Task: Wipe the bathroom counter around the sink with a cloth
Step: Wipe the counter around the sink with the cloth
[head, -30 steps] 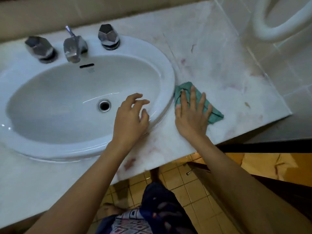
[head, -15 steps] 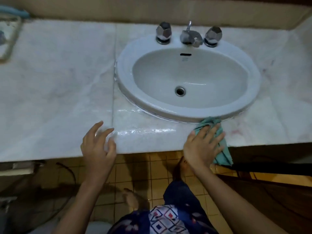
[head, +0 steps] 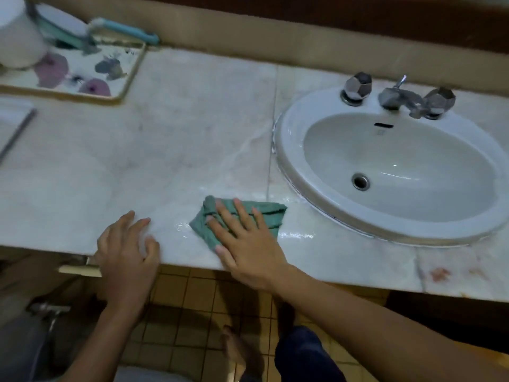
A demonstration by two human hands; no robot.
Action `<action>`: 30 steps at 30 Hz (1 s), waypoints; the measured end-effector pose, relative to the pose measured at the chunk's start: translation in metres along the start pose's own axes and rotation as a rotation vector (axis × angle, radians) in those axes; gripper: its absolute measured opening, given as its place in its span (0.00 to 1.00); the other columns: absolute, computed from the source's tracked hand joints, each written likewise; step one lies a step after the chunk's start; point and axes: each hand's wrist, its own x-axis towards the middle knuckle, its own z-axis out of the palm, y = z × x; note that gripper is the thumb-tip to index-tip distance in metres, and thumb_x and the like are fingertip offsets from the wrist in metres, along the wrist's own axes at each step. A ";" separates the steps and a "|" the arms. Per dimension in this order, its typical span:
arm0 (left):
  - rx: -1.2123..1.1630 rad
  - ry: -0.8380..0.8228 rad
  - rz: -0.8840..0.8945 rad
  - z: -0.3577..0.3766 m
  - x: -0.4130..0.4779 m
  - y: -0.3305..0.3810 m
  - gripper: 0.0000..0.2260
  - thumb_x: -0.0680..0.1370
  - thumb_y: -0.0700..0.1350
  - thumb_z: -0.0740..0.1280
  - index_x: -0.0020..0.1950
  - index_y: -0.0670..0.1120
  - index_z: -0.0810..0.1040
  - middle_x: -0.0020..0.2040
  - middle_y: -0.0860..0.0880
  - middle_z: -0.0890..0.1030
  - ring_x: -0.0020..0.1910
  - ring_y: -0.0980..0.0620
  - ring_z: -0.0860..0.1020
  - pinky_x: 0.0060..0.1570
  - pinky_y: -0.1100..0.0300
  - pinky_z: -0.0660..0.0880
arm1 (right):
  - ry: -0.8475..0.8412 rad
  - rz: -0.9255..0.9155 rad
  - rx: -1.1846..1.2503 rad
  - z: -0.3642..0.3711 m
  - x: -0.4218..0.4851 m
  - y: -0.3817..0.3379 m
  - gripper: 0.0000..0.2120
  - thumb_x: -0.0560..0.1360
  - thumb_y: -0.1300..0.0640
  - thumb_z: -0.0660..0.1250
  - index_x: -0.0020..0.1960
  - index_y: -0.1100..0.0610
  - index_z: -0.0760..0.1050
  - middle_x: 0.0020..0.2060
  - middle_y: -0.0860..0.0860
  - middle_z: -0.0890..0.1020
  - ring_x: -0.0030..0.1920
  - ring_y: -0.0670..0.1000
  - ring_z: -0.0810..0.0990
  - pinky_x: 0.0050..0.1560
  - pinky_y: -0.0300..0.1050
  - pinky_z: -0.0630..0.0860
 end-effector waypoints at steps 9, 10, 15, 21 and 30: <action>0.008 0.032 0.011 0.002 0.003 -0.006 0.19 0.75 0.49 0.59 0.57 0.43 0.82 0.62 0.44 0.79 0.56 0.39 0.77 0.54 0.46 0.71 | -0.036 0.009 -0.062 -0.022 0.053 0.086 0.28 0.79 0.40 0.41 0.78 0.45 0.48 0.78 0.46 0.47 0.78 0.52 0.42 0.74 0.60 0.48; 0.005 0.046 0.028 0.001 0.008 -0.008 0.18 0.74 0.48 0.59 0.55 0.43 0.83 0.60 0.44 0.81 0.53 0.41 0.78 0.52 0.49 0.71 | -0.027 0.043 -0.046 -0.026 0.081 0.090 0.29 0.78 0.39 0.40 0.78 0.45 0.47 0.78 0.46 0.46 0.78 0.52 0.41 0.75 0.59 0.46; -0.067 0.128 0.035 -0.024 0.051 -0.027 0.13 0.75 0.41 0.58 0.45 0.42 0.83 0.46 0.47 0.83 0.45 0.47 0.78 0.46 0.51 0.73 | 0.075 0.306 -0.001 -0.050 0.219 0.119 0.27 0.81 0.42 0.44 0.78 0.46 0.50 0.79 0.49 0.47 0.78 0.56 0.43 0.75 0.59 0.43; 0.085 0.158 -0.146 -0.043 0.100 -0.081 0.13 0.74 0.40 0.60 0.53 0.41 0.82 0.60 0.43 0.79 0.56 0.40 0.77 0.62 0.60 0.61 | 0.114 0.405 0.071 -0.039 0.258 0.044 0.27 0.82 0.45 0.45 0.79 0.49 0.47 0.79 0.51 0.45 0.77 0.60 0.41 0.74 0.61 0.42; 0.126 0.119 -0.315 -0.043 0.117 -0.120 0.15 0.77 0.42 0.62 0.63 0.44 0.78 0.69 0.46 0.73 0.67 0.42 0.69 0.69 0.61 0.55 | -0.040 -0.453 -0.113 -0.027 0.169 0.022 0.25 0.80 0.43 0.50 0.76 0.46 0.58 0.78 0.50 0.56 0.77 0.58 0.53 0.72 0.60 0.56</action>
